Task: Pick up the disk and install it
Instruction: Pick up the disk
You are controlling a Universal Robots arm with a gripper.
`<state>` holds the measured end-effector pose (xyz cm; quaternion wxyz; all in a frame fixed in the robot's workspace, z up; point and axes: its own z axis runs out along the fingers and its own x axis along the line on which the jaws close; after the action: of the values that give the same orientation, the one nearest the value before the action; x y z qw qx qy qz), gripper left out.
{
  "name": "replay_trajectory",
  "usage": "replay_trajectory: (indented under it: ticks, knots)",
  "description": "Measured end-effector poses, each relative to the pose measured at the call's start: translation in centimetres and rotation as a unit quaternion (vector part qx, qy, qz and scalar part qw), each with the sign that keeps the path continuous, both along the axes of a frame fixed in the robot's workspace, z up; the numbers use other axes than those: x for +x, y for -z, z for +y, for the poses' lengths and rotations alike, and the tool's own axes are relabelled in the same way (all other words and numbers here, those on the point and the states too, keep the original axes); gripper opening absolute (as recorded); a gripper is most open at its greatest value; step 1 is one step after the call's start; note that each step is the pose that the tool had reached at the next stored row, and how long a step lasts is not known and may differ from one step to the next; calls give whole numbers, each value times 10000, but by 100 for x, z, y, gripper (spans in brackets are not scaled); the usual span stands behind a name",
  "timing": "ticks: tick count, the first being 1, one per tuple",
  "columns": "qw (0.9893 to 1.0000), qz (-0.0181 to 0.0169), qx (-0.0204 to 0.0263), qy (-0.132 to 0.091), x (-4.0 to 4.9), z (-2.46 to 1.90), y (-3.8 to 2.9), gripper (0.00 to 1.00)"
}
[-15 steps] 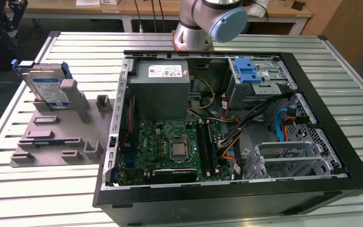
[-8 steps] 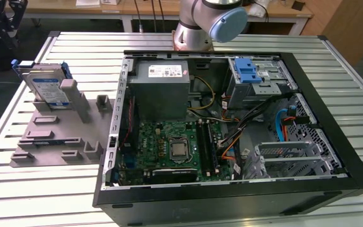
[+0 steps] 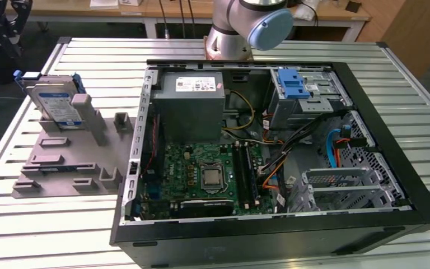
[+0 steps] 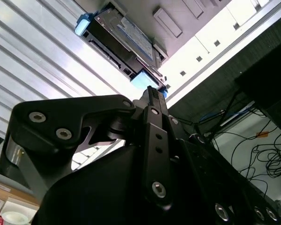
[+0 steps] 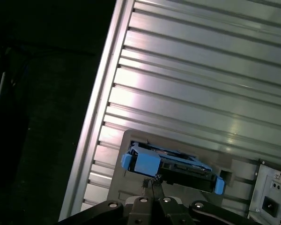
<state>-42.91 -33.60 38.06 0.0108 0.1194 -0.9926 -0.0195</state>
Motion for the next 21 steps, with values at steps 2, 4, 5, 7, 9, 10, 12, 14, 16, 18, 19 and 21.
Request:
replay_trajectory:
  ticks: [2,4,5,7,9,10,12,14,16,18,19,21]
  knots:
    - [10000,0,0,-59,0,0,0,11]
    - [9999,0,0,-121,0,0,0,11]
    - [9999,0,0,-150,0,0,0,11]
    - [9998,0,0,-207,0,0,0,11]
    - [9997,0,0,-263,0,0,0,11]
    - [9996,0,0,-289,0,0,0,11]
    - [9994,0,0,-337,0,0,0,11]
    - [9992,0,0,-389,0,0,0,11]
    - [9990,-1,0,-439,0,0,1,11]
    - [9988,0,0,-486,0,0,0,11]
    - [9987,0,0,-510,0,0,0,11]
    - [9984,0,0,-559,0,0,0,11]
